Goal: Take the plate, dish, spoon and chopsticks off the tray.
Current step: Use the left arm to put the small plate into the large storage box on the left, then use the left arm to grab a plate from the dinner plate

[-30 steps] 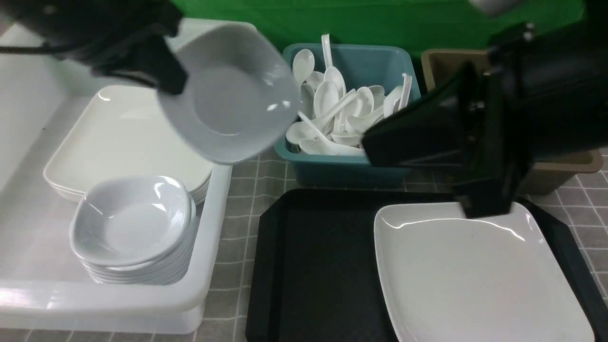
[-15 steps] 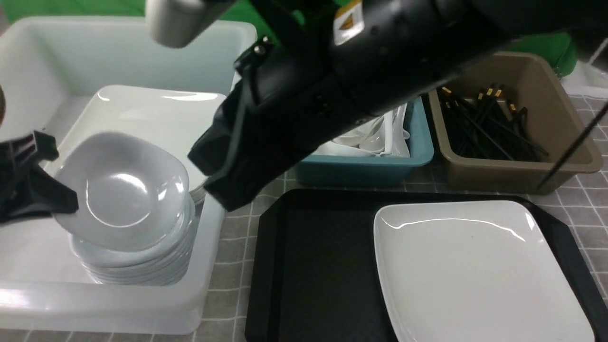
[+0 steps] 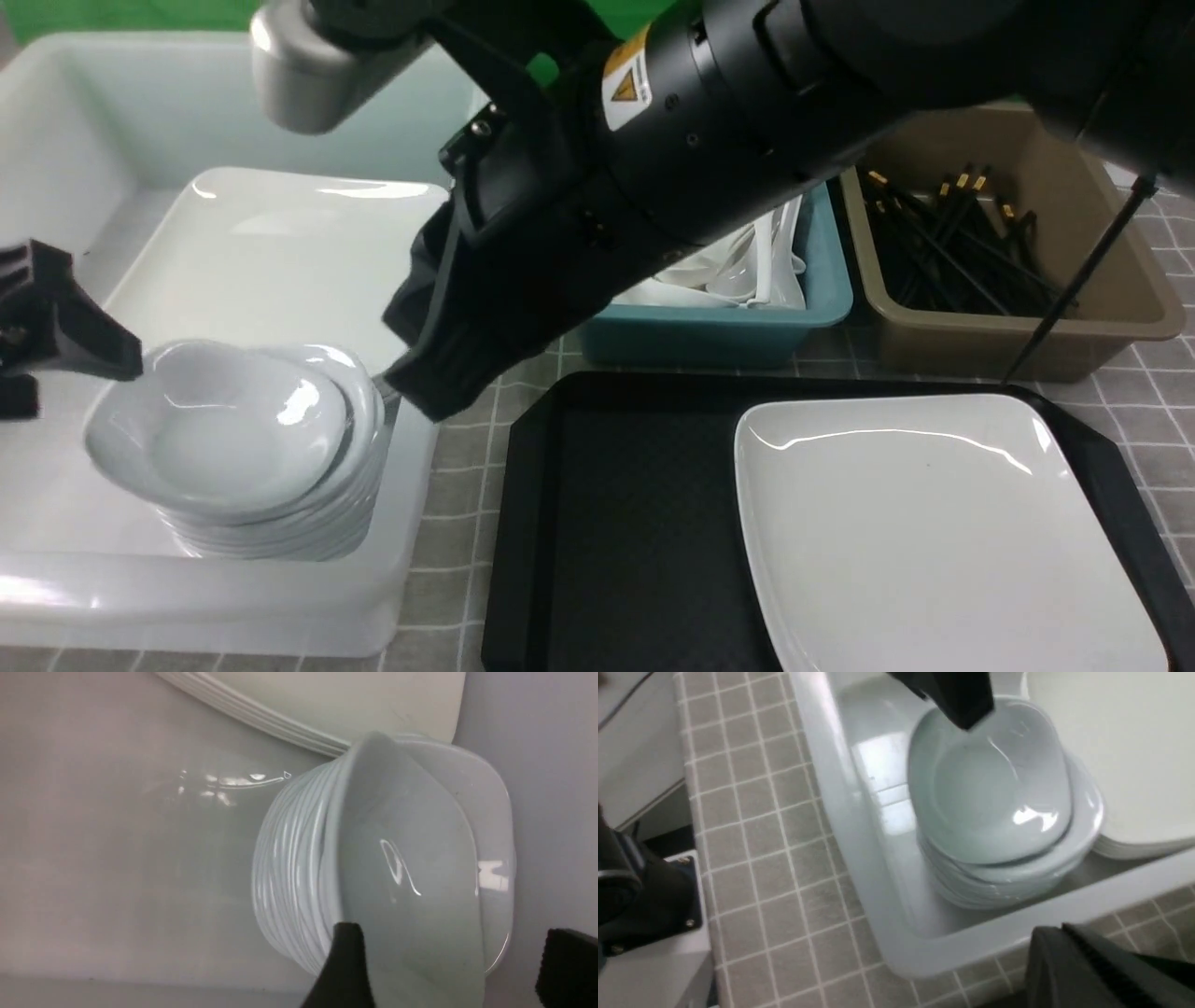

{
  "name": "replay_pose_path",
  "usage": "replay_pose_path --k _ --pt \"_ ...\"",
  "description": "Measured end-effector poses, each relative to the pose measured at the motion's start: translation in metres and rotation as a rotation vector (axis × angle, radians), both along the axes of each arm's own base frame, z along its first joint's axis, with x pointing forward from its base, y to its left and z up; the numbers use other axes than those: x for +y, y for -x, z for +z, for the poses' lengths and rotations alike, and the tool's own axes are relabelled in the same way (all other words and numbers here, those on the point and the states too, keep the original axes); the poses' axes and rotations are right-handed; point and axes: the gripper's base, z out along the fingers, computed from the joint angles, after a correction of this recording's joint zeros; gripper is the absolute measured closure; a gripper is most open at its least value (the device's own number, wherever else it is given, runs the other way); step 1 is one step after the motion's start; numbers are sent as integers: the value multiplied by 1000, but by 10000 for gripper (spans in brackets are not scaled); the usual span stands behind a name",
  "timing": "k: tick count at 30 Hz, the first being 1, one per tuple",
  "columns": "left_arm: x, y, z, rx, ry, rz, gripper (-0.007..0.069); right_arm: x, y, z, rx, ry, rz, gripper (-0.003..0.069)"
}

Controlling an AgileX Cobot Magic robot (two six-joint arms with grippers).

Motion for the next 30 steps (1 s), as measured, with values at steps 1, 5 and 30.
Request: replay_pose_path --k 1,5,30 --pt "1 2 12 -17 -31 5 69 -6 -1 2 -16 31 -37 631" --pt "-1 8 47 -123 -69 8 98 -42 -5 15 -35 149 -182 629" --pt "-335 -63 -62 8 -239 -817 527 -265 96 -42 47 156 -853 629"
